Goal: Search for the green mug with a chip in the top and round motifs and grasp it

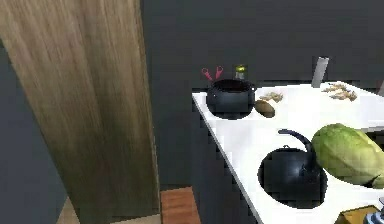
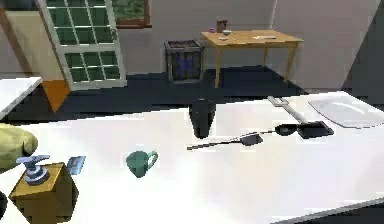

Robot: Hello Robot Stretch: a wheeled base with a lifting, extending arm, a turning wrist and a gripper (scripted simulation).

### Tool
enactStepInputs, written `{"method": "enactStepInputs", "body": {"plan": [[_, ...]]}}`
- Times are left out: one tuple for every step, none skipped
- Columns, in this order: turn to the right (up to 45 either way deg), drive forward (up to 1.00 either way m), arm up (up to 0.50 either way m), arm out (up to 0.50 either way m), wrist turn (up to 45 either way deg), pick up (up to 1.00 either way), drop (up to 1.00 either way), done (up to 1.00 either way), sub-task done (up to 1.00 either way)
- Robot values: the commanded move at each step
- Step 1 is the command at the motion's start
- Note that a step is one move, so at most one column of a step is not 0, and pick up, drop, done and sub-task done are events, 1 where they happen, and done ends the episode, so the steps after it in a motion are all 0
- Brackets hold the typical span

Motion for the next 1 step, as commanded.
{"method": "enactStepInputs", "body": {"plan": [[45.0,0.0,0.0,0.0,0.0,0.0,0.0,0.0,0.0]]}}
